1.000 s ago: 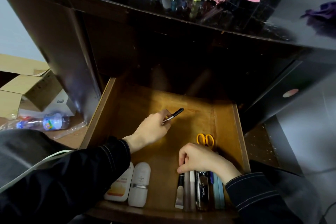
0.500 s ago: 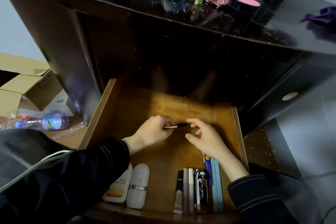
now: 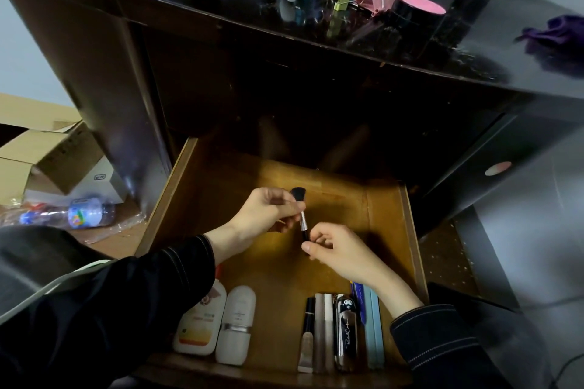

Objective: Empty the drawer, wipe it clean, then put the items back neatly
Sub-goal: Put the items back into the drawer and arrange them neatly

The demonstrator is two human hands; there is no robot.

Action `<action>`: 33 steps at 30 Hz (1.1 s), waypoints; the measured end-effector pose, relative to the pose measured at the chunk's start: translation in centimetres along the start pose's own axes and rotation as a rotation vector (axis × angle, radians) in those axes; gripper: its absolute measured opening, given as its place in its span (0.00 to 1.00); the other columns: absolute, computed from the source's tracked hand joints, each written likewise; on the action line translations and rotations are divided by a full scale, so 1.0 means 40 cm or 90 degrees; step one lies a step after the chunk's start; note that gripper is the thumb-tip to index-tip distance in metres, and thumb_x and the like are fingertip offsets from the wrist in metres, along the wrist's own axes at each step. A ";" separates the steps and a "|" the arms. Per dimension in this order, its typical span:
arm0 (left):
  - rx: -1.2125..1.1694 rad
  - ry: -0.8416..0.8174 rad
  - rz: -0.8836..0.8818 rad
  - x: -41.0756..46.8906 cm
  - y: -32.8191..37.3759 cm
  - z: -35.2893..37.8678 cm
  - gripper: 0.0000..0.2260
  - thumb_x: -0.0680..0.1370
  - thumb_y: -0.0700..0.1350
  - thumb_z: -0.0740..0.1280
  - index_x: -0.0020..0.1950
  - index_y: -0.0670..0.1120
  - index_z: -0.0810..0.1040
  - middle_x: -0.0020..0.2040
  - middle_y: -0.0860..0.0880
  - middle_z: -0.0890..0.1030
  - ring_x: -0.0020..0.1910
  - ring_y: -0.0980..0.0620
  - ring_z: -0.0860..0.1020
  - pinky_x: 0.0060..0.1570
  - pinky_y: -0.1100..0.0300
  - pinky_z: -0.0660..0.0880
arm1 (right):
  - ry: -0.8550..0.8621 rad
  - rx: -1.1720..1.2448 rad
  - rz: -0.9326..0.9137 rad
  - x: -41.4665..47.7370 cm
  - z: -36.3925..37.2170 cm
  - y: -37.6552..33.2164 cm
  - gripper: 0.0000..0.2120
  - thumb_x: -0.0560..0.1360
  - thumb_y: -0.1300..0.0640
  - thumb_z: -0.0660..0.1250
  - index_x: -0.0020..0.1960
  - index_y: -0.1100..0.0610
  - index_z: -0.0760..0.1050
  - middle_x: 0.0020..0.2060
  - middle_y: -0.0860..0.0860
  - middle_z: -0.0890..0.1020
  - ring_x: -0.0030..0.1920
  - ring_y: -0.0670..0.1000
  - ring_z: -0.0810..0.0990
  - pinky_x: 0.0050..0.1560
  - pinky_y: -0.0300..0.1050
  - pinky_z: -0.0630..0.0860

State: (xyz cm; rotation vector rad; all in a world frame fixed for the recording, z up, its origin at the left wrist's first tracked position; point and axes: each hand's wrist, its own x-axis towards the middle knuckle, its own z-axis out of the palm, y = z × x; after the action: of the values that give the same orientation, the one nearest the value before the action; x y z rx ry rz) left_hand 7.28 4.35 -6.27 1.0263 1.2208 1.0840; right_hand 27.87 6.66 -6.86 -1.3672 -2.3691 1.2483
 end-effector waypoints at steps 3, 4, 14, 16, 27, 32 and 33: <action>0.084 -0.023 0.006 -0.003 -0.011 0.010 0.09 0.80 0.45 0.70 0.45 0.40 0.83 0.36 0.46 0.79 0.34 0.52 0.77 0.33 0.61 0.76 | -0.034 0.024 -0.009 -0.004 0.001 -0.010 0.08 0.79 0.47 0.67 0.46 0.50 0.78 0.40 0.47 0.84 0.41 0.42 0.83 0.40 0.36 0.77; 0.120 -0.018 0.010 -0.002 -0.016 0.013 0.09 0.81 0.44 0.68 0.46 0.39 0.83 0.36 0.46 0.80 0.35 0.52 0.78 0.33 0.60 0.77 | -0.027 0.033 -0.003 -0.004 -0.004 -0.010 0.08 0.80 0.46 0.66 0.47 0.49 0.79 0.41 0.46 0.85 0.41 0.43 0.83 0.38 0.35 0.76; 0.148 -0.079 -0.065 -0.018 -0.047 0.060 0.11 0.82 0.31 0.54 0.49 0.41 0.75 0.39 0.43 0.79 0.33 0.49 0.80 0.31 0.58 0.80 | 0.061 0.229 0.041 0.022 0.021 -0.005 0.10 0.82 0.56 0.65 0.43 0.57 0.78 0.32 0.50 0.83 0.33 0.50 0.82 0.29 0.42 0.77; 0.108 -0.070 -0.087 -0.016 -0.041 0.060 0.11 0.82 0.32 0.55 0.47 0.40 0.76 0.38 0.42 0.79 0.34 0.48 0.79 0.31 0.56 0.80 | 0.087 0.249 0.052 0.029 0.018 -0.002 0.10 0.82 0.56 0.65 0.43 0.57 0.78 0.31 0.51 0.83 0.32 0.51 0.81 0.28 0.43 0.76; 0.170 -0.062 -0.052 -0.006 -0.051 0.053 0.07 0.82 0.44 0.65 0.45 0.44 0.76 0.38 0.41 0.78 0.35 0.44 0.76 0.29 0.57 0.73 | 0.182 0.275 0.036 0.022 -0.005 -0.009 0.02 0.80 0.61 0.68 0.50 0.56 0.79 0.39 0.52 0.84 0.32 0.50 0.82 0.29 0.43 0.78; 0.263 -0.092 -0.025 -0.012 -0.053 0.053 0.07 0.82 0.46 0.65 0.45 0.48 0.76 0.31 0.45 0.77 0.27 0.49 0.74 0.29 0.58 0.70 | 0.195 0.289 0.006 0.017 -0.015 -0.018 0.09 0.79 0.59 0.69 0.57 0.50 0.78 0.45 0.52 0.84 0.38 0.51 0.85 0.34 0.45 0.82; 0.269 -0.103 -0.018 -0.015 -0.051 0.054 0.07 0.83 0.47 0.65 0.46 0.47 0.76 0.32 0.45 0.77 0.27 0.49 0.73 0.29 0.58 0.70 | 0.178 0.277 0.007 0.017 -0.016 -0.018 0.08 0.78 0.59 0.71 0.57 0.51 0.79 0.46 0.51 0.84 0.39 0.51 0.85 0.34 0.45 0.82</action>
State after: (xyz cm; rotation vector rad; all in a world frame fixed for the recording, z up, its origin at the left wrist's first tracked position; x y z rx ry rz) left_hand 9.57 3.35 -7.98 1.3843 1.3574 0.7173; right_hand 27.31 7.37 -6.11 -1.3083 -1.7767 1.3676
